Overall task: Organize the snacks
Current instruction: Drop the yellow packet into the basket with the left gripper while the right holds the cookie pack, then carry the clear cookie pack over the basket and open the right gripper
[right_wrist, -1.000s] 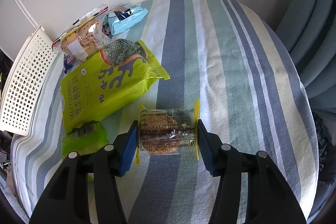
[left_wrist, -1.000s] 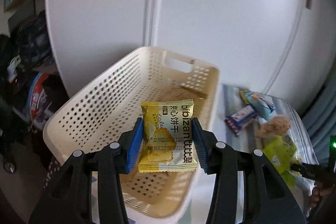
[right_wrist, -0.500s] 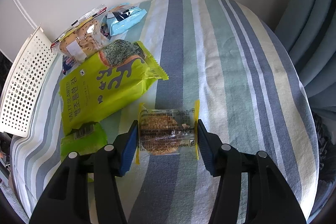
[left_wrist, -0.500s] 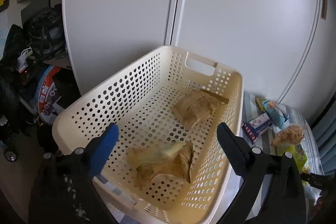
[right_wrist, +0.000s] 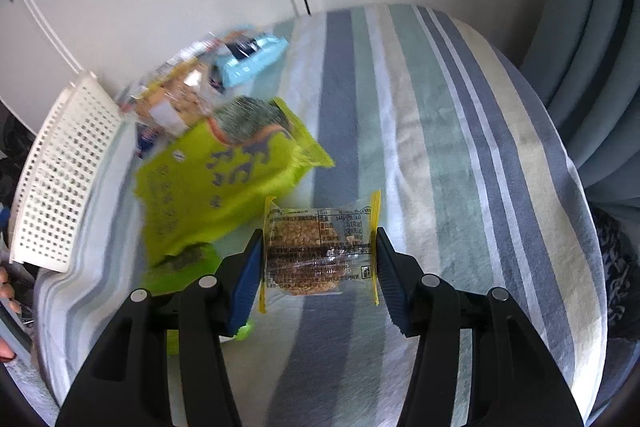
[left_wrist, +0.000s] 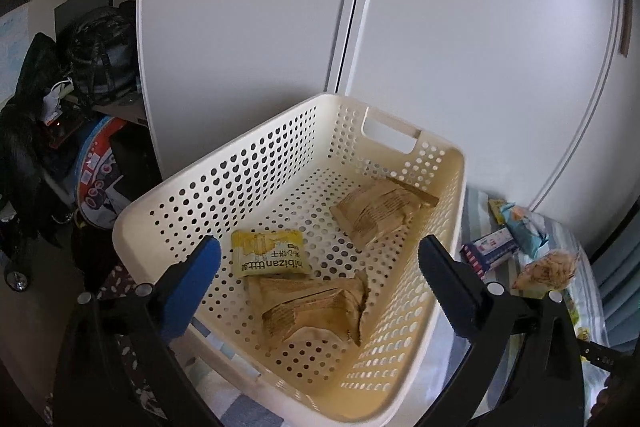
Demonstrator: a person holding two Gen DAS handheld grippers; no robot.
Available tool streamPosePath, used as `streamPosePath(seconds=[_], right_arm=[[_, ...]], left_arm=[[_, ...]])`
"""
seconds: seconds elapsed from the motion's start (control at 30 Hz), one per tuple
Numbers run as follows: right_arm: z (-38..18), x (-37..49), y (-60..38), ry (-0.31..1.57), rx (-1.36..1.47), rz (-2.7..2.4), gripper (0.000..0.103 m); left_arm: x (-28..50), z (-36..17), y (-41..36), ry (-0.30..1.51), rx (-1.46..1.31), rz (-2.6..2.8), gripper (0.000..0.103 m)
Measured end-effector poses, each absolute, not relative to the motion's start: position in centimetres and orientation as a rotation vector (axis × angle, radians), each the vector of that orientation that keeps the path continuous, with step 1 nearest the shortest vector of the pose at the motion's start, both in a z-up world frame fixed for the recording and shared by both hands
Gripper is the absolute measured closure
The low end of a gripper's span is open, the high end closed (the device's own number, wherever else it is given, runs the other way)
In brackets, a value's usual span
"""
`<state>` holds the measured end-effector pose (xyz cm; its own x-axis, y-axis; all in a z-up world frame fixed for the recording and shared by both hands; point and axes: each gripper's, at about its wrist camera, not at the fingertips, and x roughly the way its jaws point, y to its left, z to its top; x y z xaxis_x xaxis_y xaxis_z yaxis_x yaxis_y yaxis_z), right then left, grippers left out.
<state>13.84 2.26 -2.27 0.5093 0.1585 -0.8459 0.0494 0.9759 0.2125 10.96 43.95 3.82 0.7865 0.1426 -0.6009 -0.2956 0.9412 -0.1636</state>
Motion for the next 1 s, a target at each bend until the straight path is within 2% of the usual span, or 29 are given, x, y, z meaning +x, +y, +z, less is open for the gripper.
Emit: streamPosePath(seconds=[0.23,0.77,0.93,1.0], right_arm=[[2.4,13.0,5.5,0.936,0.192,0.152,0.049],[10.4,16.9,24.5,0.790,0.012,0.473,0.049],[10.4,19.0,30.6,0.796,-0.038,0.545,0.045],[9.9,19.7,32.4,0.793,-0.054,0.569,0.036]], left_arm=[[10.2,4.4,43.5,0.588,-0.248,0.239,0.003],[9.5,5.1,44.5,0.552,-0.166,0.382,0.003],[9.1,5.4,45.5,0.537,-0.141,0.459,0.003],[8.8,5.5,46.4,0.533,-0.171,0.474,0.003]])
